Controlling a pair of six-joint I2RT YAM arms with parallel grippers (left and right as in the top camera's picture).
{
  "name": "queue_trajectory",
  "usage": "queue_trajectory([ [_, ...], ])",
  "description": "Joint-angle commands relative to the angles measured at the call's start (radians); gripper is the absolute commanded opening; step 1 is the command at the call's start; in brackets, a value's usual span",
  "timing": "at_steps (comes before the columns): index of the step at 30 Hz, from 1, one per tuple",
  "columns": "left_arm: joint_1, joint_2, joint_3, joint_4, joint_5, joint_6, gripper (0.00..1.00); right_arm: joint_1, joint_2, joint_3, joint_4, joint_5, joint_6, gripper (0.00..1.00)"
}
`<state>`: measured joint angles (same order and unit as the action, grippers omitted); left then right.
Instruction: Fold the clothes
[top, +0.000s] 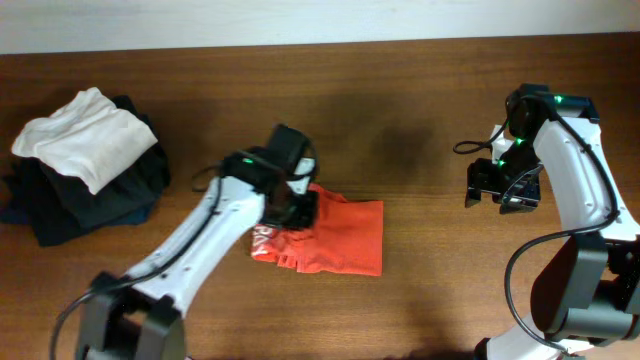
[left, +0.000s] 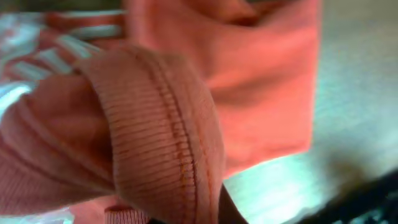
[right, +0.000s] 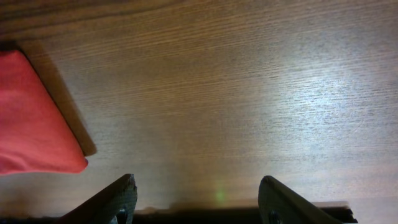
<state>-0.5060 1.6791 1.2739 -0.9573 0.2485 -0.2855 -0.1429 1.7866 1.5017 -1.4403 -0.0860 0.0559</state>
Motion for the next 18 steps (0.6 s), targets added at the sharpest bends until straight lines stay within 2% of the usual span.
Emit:
queue_trajectory([
  [1, -0.061, 0.037, 0.016, 0.113, 0.108, -0.047, 0.04, -0.002, -0.013, 0.011, -0.003, 0.012, 0.000, 0.67],
  [6, -0.095, 0.039, 0.016, 0.180, 0.161, -0.066, 0.04, -0.002, -0.013, 0.011, -0.003, 0.011, 0.000, 0.67],
  [10, -0.096, 0.039, 0.016, 0.171, 0.208, -0.056, 0.04, -0.002, -0.013, 0.011, 0.001, 0.012, 0.000, 0.67],
  [13, -0.068, 0.039, 0.037, 0.069, 0.142, -0.012, 0.03, -0.002, -0.013, 0.011, 0.001, 0.012, 0.000, 0.67],
  [18, 0.000, 0.039, 0.180, -0.098, 0.014, 0.077, 0.01, -0.002, -0.013, 0.011, 0.002, 0.011, 0.000, 0.67],
])
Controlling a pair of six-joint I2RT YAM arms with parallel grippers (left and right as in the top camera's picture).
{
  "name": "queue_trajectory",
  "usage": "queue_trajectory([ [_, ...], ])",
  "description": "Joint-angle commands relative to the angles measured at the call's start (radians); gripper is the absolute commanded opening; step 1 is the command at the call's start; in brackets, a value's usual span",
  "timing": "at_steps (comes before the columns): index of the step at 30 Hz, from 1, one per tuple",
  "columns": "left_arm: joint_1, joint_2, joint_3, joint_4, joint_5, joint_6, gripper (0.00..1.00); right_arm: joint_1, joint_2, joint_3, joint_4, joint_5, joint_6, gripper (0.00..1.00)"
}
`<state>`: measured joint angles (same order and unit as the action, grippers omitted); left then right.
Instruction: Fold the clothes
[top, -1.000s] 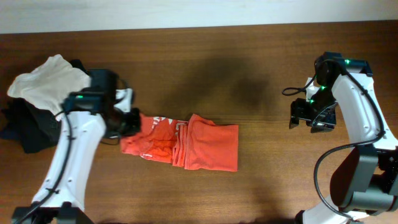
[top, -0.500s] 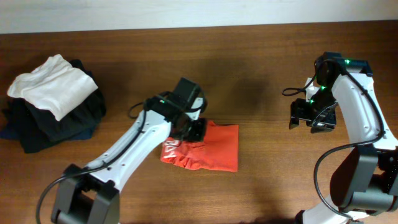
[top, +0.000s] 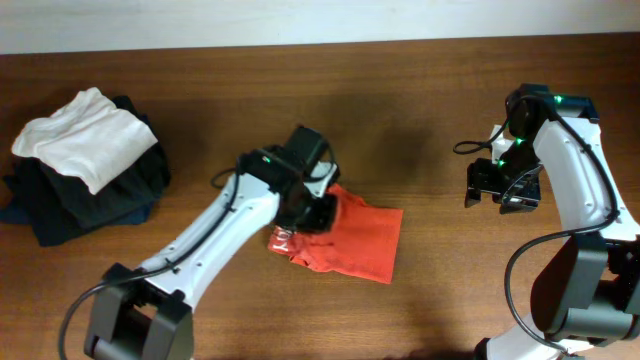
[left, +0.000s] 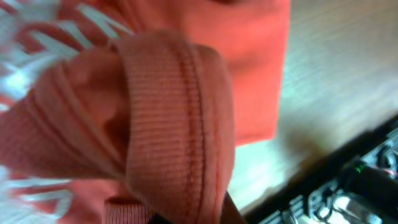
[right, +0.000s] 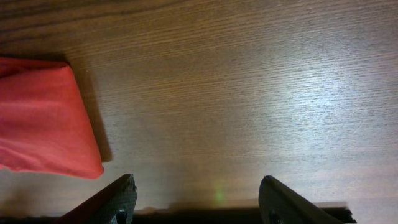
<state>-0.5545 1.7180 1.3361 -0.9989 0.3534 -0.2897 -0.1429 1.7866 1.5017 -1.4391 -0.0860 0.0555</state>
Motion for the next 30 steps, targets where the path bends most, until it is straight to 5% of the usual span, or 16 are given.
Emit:
queue_trajectory([
  [1, 0.052, 0.000, 0.154, -0.079, -0.093, 0.104, 0.01, -0.002, -0.013, 0.011, 0.000, 0.011, 0.000, 0.67],
  [20, -0.216, 0.203, 0.208, -0.127, -0.078, 0.108, 0.02, -0.002, -0.013, 0.011, 0.000, 0.011, 0.000, 0.67],
  [26, -0.277, 0.255, 0.209, -0.002, 0.003, 0.109, 0.47, -0.002, -0.013, 0.011, 0.002, 0.008, 0.000, 0.68],
  [30, -0.246, 0.250, 0.282, 0.003, 0.050, 0.159, 0.50, -0.002, -0.013, 0.011, 0.003, 0.008, 0.000, 0.71],
])
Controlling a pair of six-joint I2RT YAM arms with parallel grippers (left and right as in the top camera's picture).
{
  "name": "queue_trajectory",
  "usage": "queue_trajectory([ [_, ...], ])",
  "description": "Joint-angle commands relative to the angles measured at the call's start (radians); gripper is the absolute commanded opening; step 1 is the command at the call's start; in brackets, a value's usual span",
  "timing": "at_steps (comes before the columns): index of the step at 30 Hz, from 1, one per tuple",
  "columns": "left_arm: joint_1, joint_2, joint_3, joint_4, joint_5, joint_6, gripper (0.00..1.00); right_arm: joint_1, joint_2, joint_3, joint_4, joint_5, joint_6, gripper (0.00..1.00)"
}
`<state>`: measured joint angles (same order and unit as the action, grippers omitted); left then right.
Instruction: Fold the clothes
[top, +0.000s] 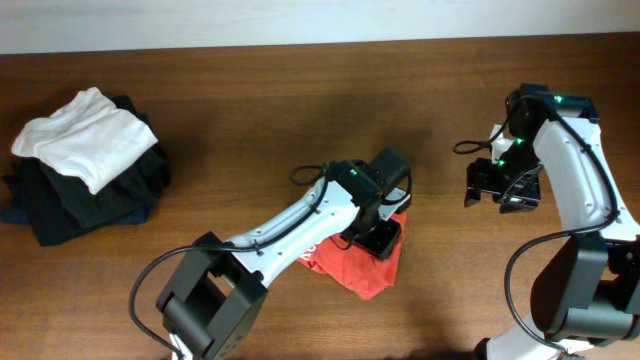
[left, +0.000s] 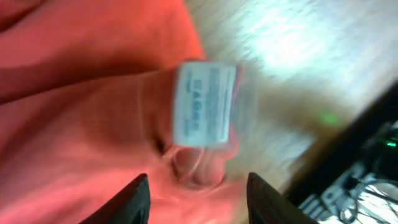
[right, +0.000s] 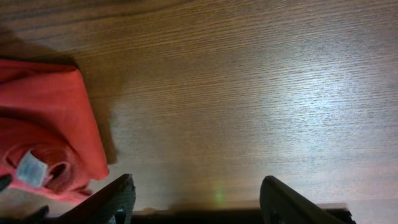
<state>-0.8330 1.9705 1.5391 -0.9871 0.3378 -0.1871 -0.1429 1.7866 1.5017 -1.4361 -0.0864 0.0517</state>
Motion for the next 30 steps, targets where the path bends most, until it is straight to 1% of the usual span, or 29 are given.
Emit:
queue_trajectory([
  [1, 0.055, -0.005, 0.115, -0.032, 0.064, 0.080, 0.50, -0.002, -0.013, 0.011, 0.000, 0.008, 0.004, 0.71],
  [3, 0.099, -0.013, 0.181, -0.084, 0.030, 0.085, 0.50, -0.002, -0.013, 0.011, 0.000, -0.024, -0.004, 0.73],
  [5, 0.179, -0.029, 0.256, -0.149, -0.031, 0.084, 0.50, 0.001, -0.013, 0.011, -0.002, -0.148, -0.088, 0.73],
  [8, 0.303, -0.052, 0.282, -0.179, -0.039, 0.084, 0.51, 0.026, -0.013, -0.004, -0.016, -0.280, -0.181, 0.75],
  [10, 0.368, -0.052, 0.280, -0.193, -0.039, 0.084, 0.58, 0.058, -0.013, -0.033, -0.012, -0.288, -0.187, 0.79],
  [11, 0.391, -0.052, 0.275, -0.195, -0.039, 0.084, 0.59, 0.076, -0.013, -0.052, -0.002, -0.288, -0.187, 0.80],
  [14, 0.459, -0.052, 0.260, -0.196, -0.039, 0.084, 0.63, 0.146, -0.013, -0.146, 0.084, -0.320, -0.187, 0.87],
  [16, 0.486, -0.052, 0.251, -0.195, -0.039, 0.084, 0.67, 0.188, -0.013, -0.211, 0.151, -0.365, -0.187, 0.88],
  [20, 0.526, -0.052, 0.228, -0.196, -0.039, 0.084, 0.69, 0.283, -0.013, -0.334, 0.304, -0.462, -0.186, 0.87],
  [21, 0.531, -0.052, 0.225, -0.197, -0.039, 0.084, 0.69, 0.302, -0.013, -0.349, 0.329, -0.468, -0.185, 0.84],
  [22, 0.534, -0.052, 0.221, -0.196, -0.039, 0.084, 0.69, 0.320, -0.013, -0.357, 0.351, -0.467, -0.185, 0.78],
  [23, 0.535, -0.052, 0.221, -0.197, -0.039, 0.084, 0.70, 0.332, -0.013, -0.358, 0.367, -0.467, -0.182, 0.68],
  [24, 0.535, -0.052, 0.220, -0.197, -0.039, 0.084, 0.71, 0.342, -0.013, -0.358, 0.392, -0.463, -0.167, 0.43],
  [25, 0.534, -0.052, 0.219, -0.196, -0.039, 0.084, 0.72, 0.348, -0.013, -0.358, 0.432, -0.451, -0.139, 0.14],
  [26, 0.534, -0.052, 0.219, -0.197, -0.039, 0.084, 0.72, 0.347, -0.013, -0.358, 0.450, -0.448, -0.136, 0.04],
  [30, 0.535, -0.052, 0.219, -0.205, -0.039, 0.084, 0.72, 0.325, -0.013, -0.333, 0.491, -0.365, -0.092, 0.04],
])
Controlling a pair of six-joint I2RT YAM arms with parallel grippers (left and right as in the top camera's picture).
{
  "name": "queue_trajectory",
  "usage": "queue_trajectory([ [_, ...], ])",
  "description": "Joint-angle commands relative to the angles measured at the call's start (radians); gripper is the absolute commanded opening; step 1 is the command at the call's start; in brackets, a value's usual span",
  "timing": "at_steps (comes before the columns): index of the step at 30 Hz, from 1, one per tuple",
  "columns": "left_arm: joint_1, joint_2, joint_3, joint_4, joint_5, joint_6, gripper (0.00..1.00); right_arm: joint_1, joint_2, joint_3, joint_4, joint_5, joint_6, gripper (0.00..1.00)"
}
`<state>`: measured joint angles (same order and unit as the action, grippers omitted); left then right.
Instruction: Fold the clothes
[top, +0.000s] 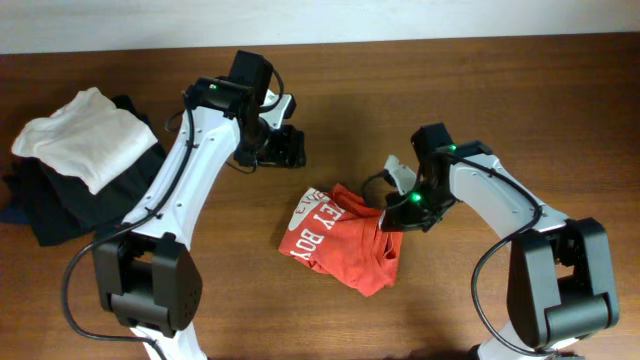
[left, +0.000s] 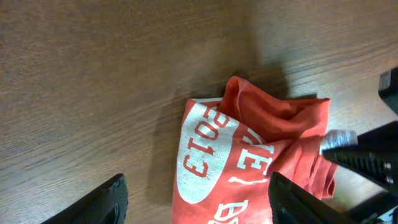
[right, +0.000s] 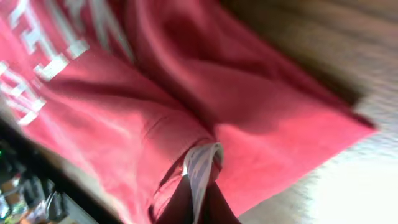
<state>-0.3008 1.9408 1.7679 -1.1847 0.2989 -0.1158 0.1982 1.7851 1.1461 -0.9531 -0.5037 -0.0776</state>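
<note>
A crumpled red T-shirt (top: 340, 238) with white lettering lies at the table's middle, print side up. My right gripper (top: 402, 208) is at the shirt's right edge, shut on the collar by the white label (right: 202, 163). In the right wrist view red cloth (right: 124, 112) fills the frame and the fingers (right: 186, 202) pinch the label. My left gripper (top: 283, 148) hovers open above and left of the shirt, holding nothing. In the left wrist view the shirt (left: 242, 155) lies between and beyond the spread fingers (left: 107, 200).
A pile of clothes sits at the far left: a white garment (top: 85, 135) on top of dark ones (top: 90, 205). Brown wooden tabletop (top: 500, 100) surrounds the shirt. The table's far edge meets a pale wall along the top.
My left gripper has left the shirt and moved up and to the left, still open. My right gripper came in from the right and shut on the collar label. The lettering now shows.
My left gripper was shut on the shirt's ribbed edge left of centre, and the right arm waited open at the right. Then the shirt lay further right, still held. Then the left gripper stood open on it. Now the right gripper holds the collar.
</note>
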Motion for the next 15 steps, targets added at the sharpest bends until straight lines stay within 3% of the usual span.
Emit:
queue_trajectory([
  [1, 0.003, -0.023, -0.010, -0.011, -0.001, 0.013, 0.73, -0.028, -0.012, 0.042, 0.004, 0.053, 0.037, 0.04],
  [9, 0.003, -0.023, -0.010, -0.011, -0.001, 0.013, 0.73, -0.100, -0.010, 0.095, -0.056, 0.211, 0.061, 0.04],
  [15, 0.003, -0.023, -0.011, -0.010, 0.000, 0.013, 0.79, -0.101, -0.009, 0.041, -0.014, 0.401, 0.154, 0.26],
])
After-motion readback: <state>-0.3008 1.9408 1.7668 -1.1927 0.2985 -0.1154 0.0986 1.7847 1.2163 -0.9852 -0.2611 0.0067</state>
